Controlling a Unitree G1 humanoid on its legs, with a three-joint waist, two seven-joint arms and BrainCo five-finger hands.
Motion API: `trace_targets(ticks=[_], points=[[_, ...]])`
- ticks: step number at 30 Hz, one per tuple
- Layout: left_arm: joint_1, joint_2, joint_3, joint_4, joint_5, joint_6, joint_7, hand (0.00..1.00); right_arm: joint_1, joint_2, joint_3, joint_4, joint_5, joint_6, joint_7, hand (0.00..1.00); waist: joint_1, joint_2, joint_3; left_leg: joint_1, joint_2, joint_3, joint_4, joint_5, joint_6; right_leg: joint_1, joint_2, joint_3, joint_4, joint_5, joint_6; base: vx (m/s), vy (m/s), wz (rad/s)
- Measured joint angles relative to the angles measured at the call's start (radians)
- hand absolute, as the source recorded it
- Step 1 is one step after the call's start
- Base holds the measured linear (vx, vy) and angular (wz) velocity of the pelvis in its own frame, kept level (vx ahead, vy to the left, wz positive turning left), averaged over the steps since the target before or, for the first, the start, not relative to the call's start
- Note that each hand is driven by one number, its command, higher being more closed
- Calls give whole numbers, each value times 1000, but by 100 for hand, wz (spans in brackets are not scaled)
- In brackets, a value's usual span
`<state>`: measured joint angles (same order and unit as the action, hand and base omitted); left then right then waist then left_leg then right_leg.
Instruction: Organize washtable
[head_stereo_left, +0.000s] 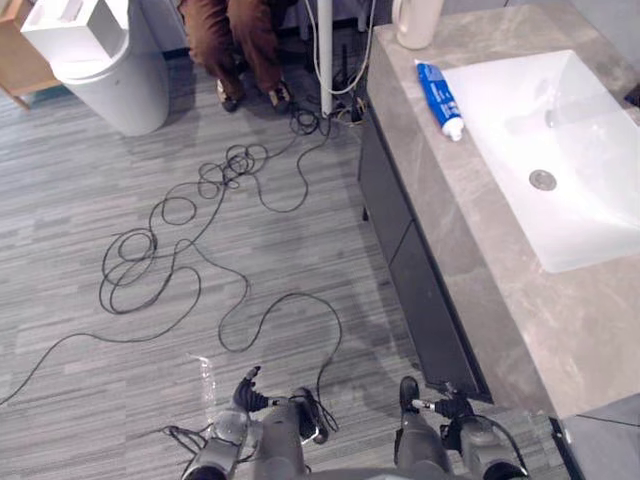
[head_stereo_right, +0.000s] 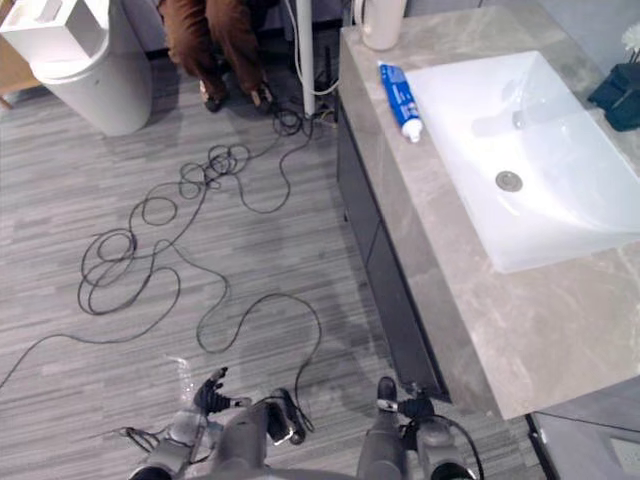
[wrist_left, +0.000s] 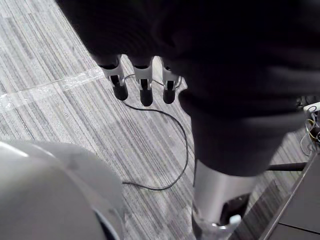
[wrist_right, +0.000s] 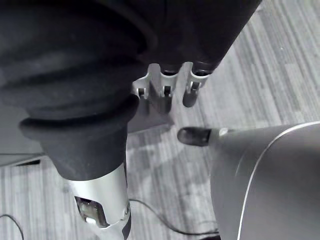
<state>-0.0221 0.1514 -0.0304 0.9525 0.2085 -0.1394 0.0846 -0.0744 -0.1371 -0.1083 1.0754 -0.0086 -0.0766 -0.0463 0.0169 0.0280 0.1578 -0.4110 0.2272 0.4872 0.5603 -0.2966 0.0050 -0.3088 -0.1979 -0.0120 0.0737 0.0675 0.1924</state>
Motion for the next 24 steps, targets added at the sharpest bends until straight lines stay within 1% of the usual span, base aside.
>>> trace_targets(ticks=[1,2,3,4,5,6,7,8,9,10,11,12,13,14,15,16,17,21,24], points=[[-1,10,-1,0,0,0,0,0,-1,5,0,0,0,0,-1,0,-1,-4,-1,0,-1,15,5,-11,6,-15,-4,16,17,3,-7,3,119,-35],[0,19,-2,0,0,1,1,0,-5,10,0,-1,2,1,0,0,-1,-4,-1,0,1,28,3,-16,9,-34,-1,18,42,20,-29,42,132,-49],[0,29,-2,0,0,2,1,0,-10,15,4,-1,4,1,1,0,-1,0,1,8,3,50,-17,-16,9,-65,8,16,67,51,-72,53,111,-51],[0,33,-2,0,0,2,1,0,-10,17,6,-1,6,2,2,0,-1,-1,1,19,1,66,-34,-13,10,-76,11,13,78,64,-90,121,180,-69],[3,40,-3,0,1,5,1,0,-6,22,6,-1,11,6,2,0,-5,0,2,65,-5,100,-80,-1,16,-82,25,16,104,78,-109,126,152,-55],[5,41,-3,0,1,6,1,0,-1,24,7,-1,12,6,2,0,-7,2,3,89,-7,109,-100,12,30,-79,35,17,123,65,-113,195,146,-54],[4,44,-4,0,2,5,0,0,4,26,8,-2,16,5,2,0,-8,5,5,128,-12,119,-141,30,30,-75,72,26,174,16,-107,158,53,-18],[-5,47,-7,-4,2,4,-1,0,8,29,8,-1,22,6,2,0,-14,3,9,153,-22,124,-181,48,31,-71,101,25,189,-21,-120,196,10,-3],[-11,50,-7,-14,3,3,-4,0,10,33,8,-1,32,5,2,0,-28,-2,12,170,-33,125,-216,68,28,-63,127,24,181,-40,-143,184,-43,2],[-18,51,-6,-15,3,3,-11,0,11,36,8,-2,38,3,2,0,-30,-7,12,183,-45,127,-248,84,18,-51,145,32,146,-44,-150,177,-61,-6],[-21,51,-6,-15,3,3,-15,0,10,36,8,-2,38,-1,2,0,-30,-9,11,185,-48,127,-257,87,15,-36,148,48,126,-44,-149,206,-101,-18],[-23,47,-8,-14,4,4,-19,0,6,37,8,-1,39,-6,2,0,-32,-14,16,201,-61,127,-283,97,-1,-17,154,94,98,-54,-131,167,-86,-15],[-22,44,-8,-12,4,5,-19,0,5,38,8,0,39,-6,2,0,-32,-13,20,217,-61,123,-300,108,-10,-8,163,105,98,-54,-131,173,-97,-13],[-21,43,-9,-11,4,5,-21,0,6,39,8,0,39,-5,3,0,-32,-14,21,229,-61,116,-316,120,-21,-2,168,108,99,-54,-131,137,-101,-5],[-20,39,-10,-8,5,4,-23,0,13,49,16,5,39,-4,13,0,-32,-13,21,261,-59,105,-352,137,-39,18,179,109,98,-56,-134,170,-147,3],[-22,36,-9,-9,6,4,-30,0,20,63,19,5,33,-2,18,0,-31,-12,22,290,-56,92,-388,147,-56,38,184,104,95,-64,-146,209,-194,6],[-30,30,-9,-9,8,3,-38,0,19,58,42,6,34,-2,37,0,-30,-12,22,306,-56,90,-414,160,-63,48,190,99,85,-66,-150,163,-153,7],[-40,14,-9,-8,10,4,-42,0,20,57,44,7,35,-1,50,0,-30,-10,22,330,-69,90,-457,182,-68,77,185,97,48,-66,-150,90,-69,4],[-38,11,-9,-2,10,4,-43,0,31,57,24,7,39,-1,47,0,-30,-5,22,369,-78,80,-457,183,-67,130,175,92,25,-66,-150,56,-17,9]])
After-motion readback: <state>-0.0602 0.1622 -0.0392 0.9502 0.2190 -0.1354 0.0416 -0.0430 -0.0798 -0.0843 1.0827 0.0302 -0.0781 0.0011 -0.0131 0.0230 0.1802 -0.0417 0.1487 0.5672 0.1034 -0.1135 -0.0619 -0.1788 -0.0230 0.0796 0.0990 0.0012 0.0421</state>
